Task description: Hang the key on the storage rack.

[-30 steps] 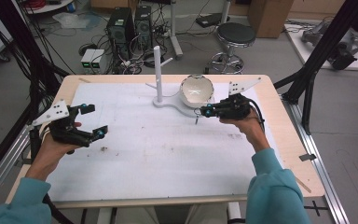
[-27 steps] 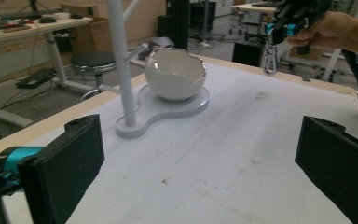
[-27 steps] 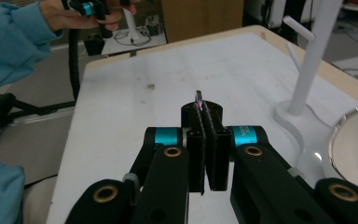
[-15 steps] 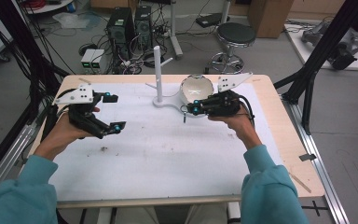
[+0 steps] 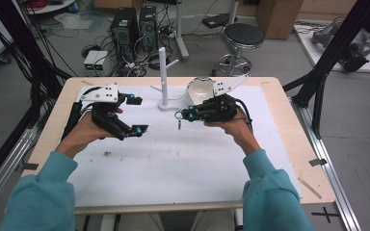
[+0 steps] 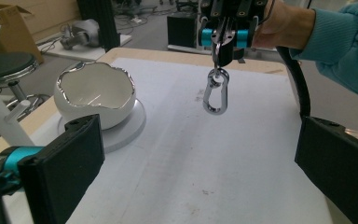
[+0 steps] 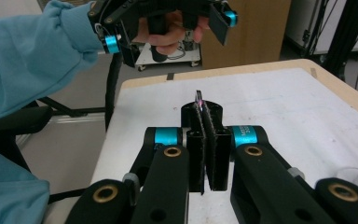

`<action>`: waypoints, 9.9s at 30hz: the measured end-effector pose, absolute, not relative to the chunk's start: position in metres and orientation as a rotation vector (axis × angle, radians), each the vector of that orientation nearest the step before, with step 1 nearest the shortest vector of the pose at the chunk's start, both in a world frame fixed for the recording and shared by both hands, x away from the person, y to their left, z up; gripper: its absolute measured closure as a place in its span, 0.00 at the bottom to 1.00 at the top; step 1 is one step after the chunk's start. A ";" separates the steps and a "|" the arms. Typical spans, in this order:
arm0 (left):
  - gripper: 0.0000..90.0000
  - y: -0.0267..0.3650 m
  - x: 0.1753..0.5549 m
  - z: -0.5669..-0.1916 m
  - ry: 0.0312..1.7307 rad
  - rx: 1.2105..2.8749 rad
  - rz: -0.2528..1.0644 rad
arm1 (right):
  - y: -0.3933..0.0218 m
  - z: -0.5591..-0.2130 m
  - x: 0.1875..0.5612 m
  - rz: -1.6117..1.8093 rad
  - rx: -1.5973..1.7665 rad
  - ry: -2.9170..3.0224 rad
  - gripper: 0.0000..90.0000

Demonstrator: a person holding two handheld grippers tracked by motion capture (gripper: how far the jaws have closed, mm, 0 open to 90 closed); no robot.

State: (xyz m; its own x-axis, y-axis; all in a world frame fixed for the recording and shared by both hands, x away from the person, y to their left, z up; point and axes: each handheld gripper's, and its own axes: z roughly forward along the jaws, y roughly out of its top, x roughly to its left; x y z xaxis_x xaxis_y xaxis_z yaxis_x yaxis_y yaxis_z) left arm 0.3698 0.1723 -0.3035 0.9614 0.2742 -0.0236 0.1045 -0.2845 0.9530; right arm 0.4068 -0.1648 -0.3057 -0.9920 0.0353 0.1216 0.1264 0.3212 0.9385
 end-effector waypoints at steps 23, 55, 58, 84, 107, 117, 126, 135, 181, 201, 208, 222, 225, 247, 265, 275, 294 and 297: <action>0.16 0.130 0.376 -0.308 0.222 1.838 0.067 | -0.153 -0.305 0.403 -1.798 -0.118 -2.456 0.99; 0.78 0.128 0.378 -0.308 0.206 1.843 -0.001 | -0.152 -0.311 0.404 -1.793 -0.121 -2.422 0.99; 0.80 0.127 0.378 -0.308 0.196 1.850 0.009 | -0.151 -0.311 0.404 -1.789 -0.127 -2.423 0.99; 0.95 0.128 0.380 -0.309 0.218 1.864 0.045 | -0.148 -0.314 0.406 -1.781 -0.133 -2.423 0.99; 0.98 0.126 0.379 -0.305 0.276 1.882 -0.005 | -0.148 -0.315 0.407 -1.777 -0.119 -2.412 0.98; 0.98 0.129 0.380 -0.302 0.294 1.872 0.040 | -0.156 -0.314 0.404 -1.917 -0.315 -2.469 0.18; 0.98 0.142 0.393 -0.293 0.326 1.872 0.077 | -0.205 -0.321 0.394 -1.980 -0.608 -2.616 0.01; 0.98 0.155 0.417 -0.279 0.389 1.899 0.120 | -0.253 -0.341 0.369 -2.059 -0.822 -2.677 0.01; 0.98 0.143 0.501 -0.282 0.470 2.109 0.176 | -0.320 -0.433 0.317 -2.354 -1.224 -2.591 0.01; 0.98 0.142 0.515 -0.298 0.525 2.121 0.144 | -0.319 -0.447 0.318 -2.309 -1.239 -2.611 0.01; 0.98 0.142 0.520 -0.302 0.538 2.124 0.142 | -0.319 -0.447 0.318 -2.296 -1.241 -2.621 0.01; 0.98 0.143 0.525 -0.307 0.558 2.115 0.143 | -0.320 -0.448 0.319 -2.297 -1.250 -2.596 0.01; 0.98 0.144 0.527 -0.309 0.558 2.117 0.143 | -0.320 -0.448 0.319 -2.297 -1.250 -2.595 0.01; 0.98 0.145 0.540 -0.322 0.595 2.113 0.152 | -0.321 -0.448 0.319 -2.301 -1.248 -2.587 0.01; 0.13 0.185 0.502 -0.312 0.619 1.999 0.318 | -0.320 -0.448 0.318 -2.292 -1.250 -2.591 0.01; 0.02 0.241 0.403 -0.314 0.537 1.940 0.405 | -0.322 -0.448 0.320 -2.302 -1.262 -2.567 0.01; 0.02 0.275 0.292 -0.406 0.621 1.598 0.578 | -0.321 -0.448 0.320 -2.303 -1.259 -2.590 0.01; 0.02 0.278 0.281 -0.424 0.647 1.540 0.581 | -0.321 -0.448 0.319 -2.296 -1.263 -2.587 0.01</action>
State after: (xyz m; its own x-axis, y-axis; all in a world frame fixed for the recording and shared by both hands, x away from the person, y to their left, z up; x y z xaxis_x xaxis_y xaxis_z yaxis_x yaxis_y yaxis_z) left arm 0.2807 0.2780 -0.4240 0.7107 0.7033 -0.0167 0.0590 -0.0360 0.9976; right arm 0.3191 -0.3207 -0.4480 -0.6387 0.7686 0.0358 0.1267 0.0591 0.9902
